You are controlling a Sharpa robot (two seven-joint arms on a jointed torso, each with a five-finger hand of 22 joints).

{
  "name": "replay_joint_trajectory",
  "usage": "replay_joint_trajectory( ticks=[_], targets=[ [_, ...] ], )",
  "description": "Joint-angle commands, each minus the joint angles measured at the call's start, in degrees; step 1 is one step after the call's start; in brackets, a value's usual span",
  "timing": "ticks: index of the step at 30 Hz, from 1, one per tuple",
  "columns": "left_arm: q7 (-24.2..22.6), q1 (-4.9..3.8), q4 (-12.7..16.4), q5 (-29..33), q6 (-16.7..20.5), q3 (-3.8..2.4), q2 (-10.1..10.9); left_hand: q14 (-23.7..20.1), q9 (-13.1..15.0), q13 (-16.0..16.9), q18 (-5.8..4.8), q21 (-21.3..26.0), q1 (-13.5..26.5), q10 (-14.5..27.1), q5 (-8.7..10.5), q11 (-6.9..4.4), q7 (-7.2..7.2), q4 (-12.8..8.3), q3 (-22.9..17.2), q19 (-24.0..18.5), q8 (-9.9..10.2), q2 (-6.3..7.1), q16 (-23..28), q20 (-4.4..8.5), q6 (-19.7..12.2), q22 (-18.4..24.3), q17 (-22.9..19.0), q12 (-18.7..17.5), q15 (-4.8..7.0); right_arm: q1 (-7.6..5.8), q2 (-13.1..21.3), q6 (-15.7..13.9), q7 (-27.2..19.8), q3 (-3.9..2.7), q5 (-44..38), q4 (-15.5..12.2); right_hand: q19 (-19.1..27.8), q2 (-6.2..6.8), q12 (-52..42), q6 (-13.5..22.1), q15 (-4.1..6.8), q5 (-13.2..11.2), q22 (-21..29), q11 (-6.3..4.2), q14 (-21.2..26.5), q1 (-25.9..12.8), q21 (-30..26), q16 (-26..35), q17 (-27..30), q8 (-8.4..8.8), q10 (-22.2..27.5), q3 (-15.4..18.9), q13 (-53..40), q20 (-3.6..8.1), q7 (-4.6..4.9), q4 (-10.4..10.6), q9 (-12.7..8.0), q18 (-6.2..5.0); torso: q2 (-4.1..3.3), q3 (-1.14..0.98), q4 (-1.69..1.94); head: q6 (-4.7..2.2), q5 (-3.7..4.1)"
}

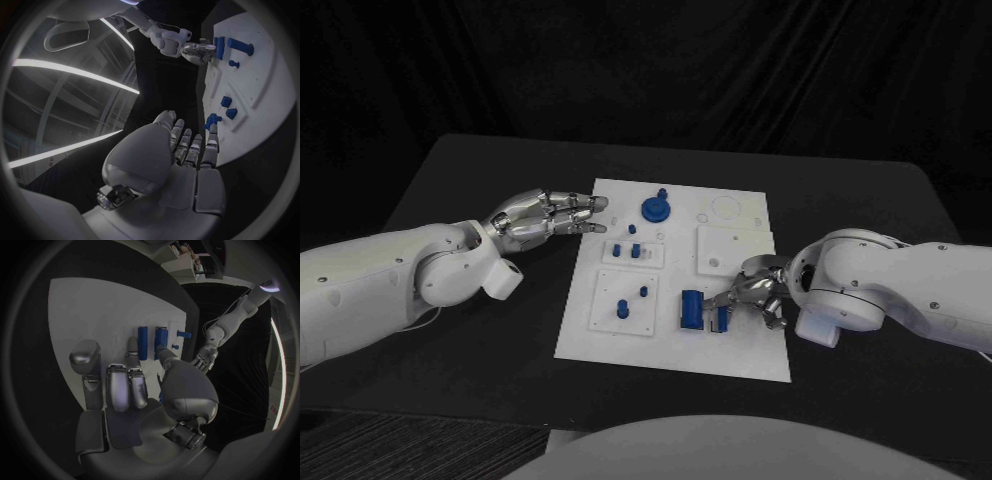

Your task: Assemble the parts on the task board

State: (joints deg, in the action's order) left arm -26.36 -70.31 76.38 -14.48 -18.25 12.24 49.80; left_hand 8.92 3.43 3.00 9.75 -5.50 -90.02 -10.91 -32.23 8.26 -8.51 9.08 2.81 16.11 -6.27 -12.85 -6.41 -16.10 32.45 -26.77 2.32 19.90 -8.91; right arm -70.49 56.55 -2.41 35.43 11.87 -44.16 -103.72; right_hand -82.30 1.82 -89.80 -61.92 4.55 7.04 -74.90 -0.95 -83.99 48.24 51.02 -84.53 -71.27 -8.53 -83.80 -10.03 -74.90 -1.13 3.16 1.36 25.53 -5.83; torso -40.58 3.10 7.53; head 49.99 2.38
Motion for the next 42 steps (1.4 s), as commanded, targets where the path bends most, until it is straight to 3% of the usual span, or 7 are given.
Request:
replay_joint_trajectory(
  ticks=[1, 9, 16, 23, 33, 39, 42],
  targets=[
    [-0.33, 0.09, 0.03, 0.30, -0.90, -0.05, -0.14, 0.02, -0.05, -0.01, 0.62, -0.24, 0.00, -0.11, -0.33, 0.31, -0.04, -0.04, -0.61, -0.02, 0.01, 0.33, -0.27, -0.01, -0.26, 0.12, -0.05, 0.00, -0.32, 0.22, -0.07, 1.19, 0.95, 0.07, -0.27, -0.14, -0.22, -0.41, -0.20, -0.72, 0.50, -0.20, -5.53, -0.44, -3.02, -0.09, -0.33, 0.32, -0.05, -0.51, -6.20, 0.45, -15.10, -0.12, -0.18, 0.33, 0.34, -0.93, 0.00, 0.00, 0.00, 0.01, -0.06],
    [-0.11, 0.11, -0.05, 0.30, -1.04, -0.05, -0.19, 0.02, -0.05, -0.01, 0.62, -0.24, 0.00, -0.11, -0.33, 0.31, -0.04, -0.04, -0.61, -0.02, 0.01, 0.33, -0.27, -0.01, -0.26, 0.12, -0.05, 0.00, -0.32, 0.22, -0.04, 1.07, 0.95, 0.07, -0.29, -0.20, -0.30, -0.99, -0.20, -3.00, 1.32, 0.23, -5.57, -1.45, -3.03, 1.12, -0.43, 0.30, -0.12, -3.47, -6.20, 1.86, -15.10, 0.57, -1.34, 0.94, 2.98, -0.94, 0.00, 0.01, -0.01, 0.01, -0.11],
    [0.12, 0.13, -0.10, 0.30, -1.18, -0.05, -0.22, 0.02, -0.05, -0.01, 0.62, -0.24, 0.00, -0.11, -0.33, 0.31, -0.04, -0.04, -0.61, -0.02, 0.01, 0.33, -0.27, -0.01, -0.26, 0.12, -0.05, 0.00, -0.32, 0.22, 0.00, 0.78, 0.89, 0.07, -0.29, -0.18, -0.33, -1.15, -0.20, -2.86, 1.52, 0.29, -5.59, -1.68, -3.04, 1.54, -0.45, 0.29, -0.14, -4.55, -6.20, 2.41, -15.10, 0.78, -1.58, 1.14, 4.48, -0.92, -0.01, 0.00, 0.01, 0.01, -0.04],
    [0.42, 0.16, -0.17, 0.30, -1.22, -0.05, -0.25, -0.03, -0.06, -0.02, 0.62, -0.22, 0.03, -0.06, -0.34, 0.33, -0.07, -0.08, -0.71, -0.07, 0.02, 0.34, -0.24, -0.01, -0.32, 0.20, -0.06, -0.08, -0.32, 0.22, 0.18, 0.18, 0.75, 0.07, -0.29, -0.35, -0.38, -1.36, -0.20, -2.15, 1.73, 0.38, -5.64, -1.91, -3.07, 2.04, -0.49, 0.24, -0.27, -6.33, -6.20, 3.35, -15.10, 1.00, -1.85, 1.56, 7.23, -0.90, -0.02, 0.00, -0.01, 0.01, -0.18],
    [0.59, 0.18, -0.14, 0.30, -1.14, -0.05, -0.08, -0.02, -0.05, -0.02, 0.62, -0.24, 0.08, -0.05, -0.34, 0.35, -0.10, -0.12, -0.82, -0.02, 0.02, 0.34, -0.25, -0.01, -0.30, 0.14, -0.06, -0.08, -0.32, 0.13, 1.79, -0.55, 0.55, 0.05, -0.29, -1.45, -0.45, -1.67, -0.20, -1.49, 1.81, 0.36, -5.71, -2.00, -3.13, 1.92, -0.37, 0.13, -0.57, -7.30, -6.20, 3.98, -15.10, 1.08, -1.93, 2.17, 8.88, -0.87, -0.01, 0.01, 0.00, 0.01, -0.48],
    [0.52, 0.18, -0.09, 0.30, -0.87, -0.05, 0.07, 0.03, -0.04, 0.00, 0.62, -0.26, 0.09, -0.13, -0.35, 0.36, -0.10, -0.14, -0.85, 0.04, -0.01, 0.35, -0.29, -0.01, -0.17, 0.05, -0.05, 0.06, -0.33, -1.72, 4.64, -0.51, -0.72, 0.04, -0.29, -3.19, -0.62, -3.34, -0.20, -0.71, 1.89, 0.61, -5.86, -2.10, -3.22, 0.22, -0.13, -0.07, -1.01, -8.60, -6.20, 4.96, -15.10, 1.17, -2.06, 4.65, 11.21, -0.82, 0.01, -0.01, 0.01, 0.01, -0.46],
    [0.44, 0.18, -0.10, 0.30, -0.72, -0.05, 0.10, 0.06, -0.03, 0.00, 0.62, -0.27, 0.09, -0.15, -0.35, 0.36, -0.10, -0.15, -0.87, 0.06, -0.03, 0.35, -0.32, -0.01, -0.09, 0.02, -0.04, 0.07, -0.32, -3.13, 6.21, -0.72, -2.36, 0.05, -0.31, -4.14, -0.75, -4.12, -0.20, -1.21, 2.10, 2.66, -6.01, -2.38, -3.30, 1.03, 0.27, -0.24, -1.45, -9.57, -6.20, 4.63, -15.10, 1.31, -2.42, 4.54, 12.39, -0.78, -0.01, -0.03, 0.02, 0.01, -0.59]
  ],
)
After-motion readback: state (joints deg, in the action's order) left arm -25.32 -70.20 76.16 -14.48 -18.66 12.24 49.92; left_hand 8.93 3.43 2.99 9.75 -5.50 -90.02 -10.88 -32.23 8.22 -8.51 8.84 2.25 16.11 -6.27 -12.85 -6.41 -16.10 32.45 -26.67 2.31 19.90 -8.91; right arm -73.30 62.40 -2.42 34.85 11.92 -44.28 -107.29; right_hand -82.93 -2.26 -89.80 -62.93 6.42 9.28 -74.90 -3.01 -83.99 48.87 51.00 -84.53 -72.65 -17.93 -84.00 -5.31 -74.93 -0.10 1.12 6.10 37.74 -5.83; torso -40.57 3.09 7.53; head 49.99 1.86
